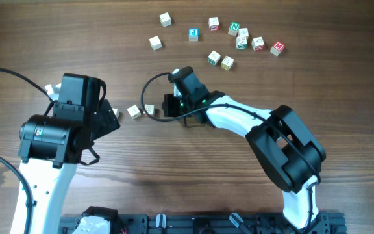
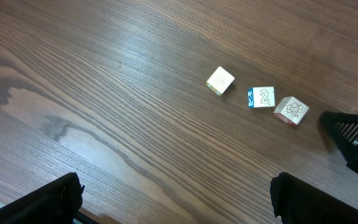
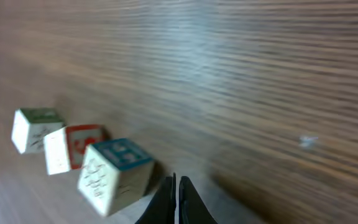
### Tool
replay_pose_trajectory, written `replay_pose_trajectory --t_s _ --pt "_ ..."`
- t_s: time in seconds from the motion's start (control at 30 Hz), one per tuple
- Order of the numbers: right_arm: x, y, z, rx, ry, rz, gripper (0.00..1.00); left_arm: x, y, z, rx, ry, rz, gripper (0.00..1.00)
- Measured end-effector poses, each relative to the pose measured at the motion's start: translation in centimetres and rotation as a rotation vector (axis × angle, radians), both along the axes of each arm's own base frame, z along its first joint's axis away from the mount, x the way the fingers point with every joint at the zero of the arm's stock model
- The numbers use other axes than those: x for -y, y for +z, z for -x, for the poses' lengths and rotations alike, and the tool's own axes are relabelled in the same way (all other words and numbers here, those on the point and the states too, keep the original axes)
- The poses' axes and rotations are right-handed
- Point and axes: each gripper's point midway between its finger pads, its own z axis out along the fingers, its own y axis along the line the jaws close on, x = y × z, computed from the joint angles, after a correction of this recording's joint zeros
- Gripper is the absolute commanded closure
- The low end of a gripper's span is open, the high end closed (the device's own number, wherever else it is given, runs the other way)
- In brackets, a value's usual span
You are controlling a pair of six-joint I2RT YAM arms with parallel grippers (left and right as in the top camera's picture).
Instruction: Form a horizontal line
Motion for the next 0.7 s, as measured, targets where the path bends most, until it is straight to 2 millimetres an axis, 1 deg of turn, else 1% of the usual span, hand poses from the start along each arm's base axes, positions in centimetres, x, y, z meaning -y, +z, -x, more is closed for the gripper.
replay_pose_trajectory --t_s 0.17,0.23,0.3,0.4,0.7 --pt "0.2 -0.1 -0.2 0.008 -0.014 0.013 0.95 0.0 0.0 0.0 0.0 0.0 0.0 0.0" --pt "-0.2 0.1 -0.1 0.018 0.003 0.005 0.95 0.0 0.0 0.0 0.0 0.0 0.0 0.0" --pt "-0.9 0.2 0.5 0.026 0.029 0.0 0.95 0.0 0.0 0.0 0.0 0.0 0.0 0.0" --pt "-1.2 0.3 0.8 0.027 0.039 -0.004 0.95 0.0 0.0 0.0 0.0 0.0 0.0 0.0" --pt "-0.4 -0.2 0.2 0.015 -0.032 0.028 0.95 0.0 0.0 0.0 0.0 0.0 0.0 0.0"
